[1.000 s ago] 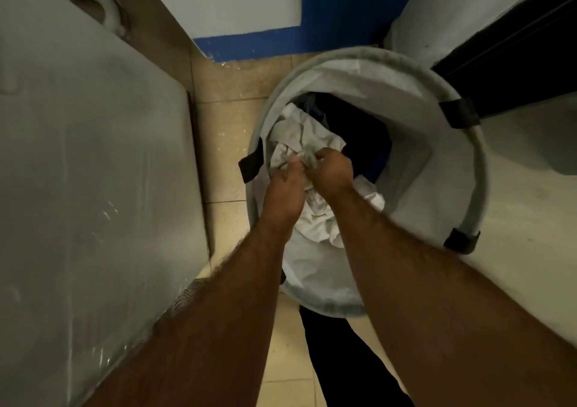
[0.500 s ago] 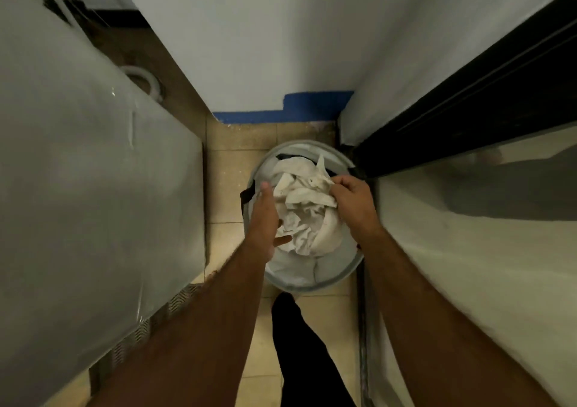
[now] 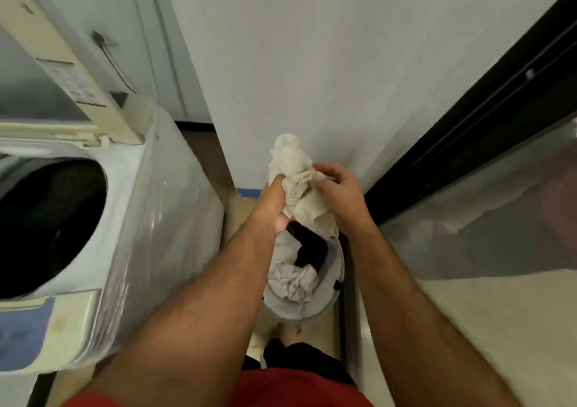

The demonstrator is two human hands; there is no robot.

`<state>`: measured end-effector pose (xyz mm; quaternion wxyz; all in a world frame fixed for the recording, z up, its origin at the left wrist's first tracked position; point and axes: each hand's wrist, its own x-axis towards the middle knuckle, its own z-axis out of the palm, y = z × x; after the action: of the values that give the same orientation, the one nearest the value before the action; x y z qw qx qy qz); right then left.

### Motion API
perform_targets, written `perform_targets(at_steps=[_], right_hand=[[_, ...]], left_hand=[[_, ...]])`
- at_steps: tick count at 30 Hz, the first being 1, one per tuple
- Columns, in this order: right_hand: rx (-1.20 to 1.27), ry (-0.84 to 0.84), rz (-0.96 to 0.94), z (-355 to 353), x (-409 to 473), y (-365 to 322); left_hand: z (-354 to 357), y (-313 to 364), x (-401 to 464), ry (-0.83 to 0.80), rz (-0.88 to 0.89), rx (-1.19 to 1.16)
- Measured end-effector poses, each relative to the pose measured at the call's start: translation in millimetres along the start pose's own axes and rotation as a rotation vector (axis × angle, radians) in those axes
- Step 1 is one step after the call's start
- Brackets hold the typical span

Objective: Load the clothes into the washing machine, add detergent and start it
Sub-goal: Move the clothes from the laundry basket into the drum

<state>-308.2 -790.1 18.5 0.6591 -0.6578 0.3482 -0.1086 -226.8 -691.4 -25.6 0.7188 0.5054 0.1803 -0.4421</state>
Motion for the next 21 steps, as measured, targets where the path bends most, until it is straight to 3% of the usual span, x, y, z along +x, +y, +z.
perform_targets(at_steps=[3,5,8,9,15,18,21], right_hand=[[-0.054,0.056,0.027,3,-6,-6],[-0.003,-0.098,0.165,9,-7,-6],[0.296,-0.380,0.328,30,-2,-20],[0.372,-0.402,0.335,40,1,-26],[0.145,-0.275,0.010,74,3,-57],[0.176,-0.199,-0.003,98,-3,-58],[0.116,-0.230,-0.073,130,-12,-64]], left_hand=[[7,21,-19,0.078,0.154,-0.098],[7,33,-25,0.126,0.232,-0.101],[10,44,-35,0.187,0.293,0.025],[10,46,-38,0.200,0.302,0.079],[-4,60,-67,0.146,0.381,0.182],[-28,80,-83,0.148,0.406,0.141],[-66,108,-93,0.168,0.408,0.043]])
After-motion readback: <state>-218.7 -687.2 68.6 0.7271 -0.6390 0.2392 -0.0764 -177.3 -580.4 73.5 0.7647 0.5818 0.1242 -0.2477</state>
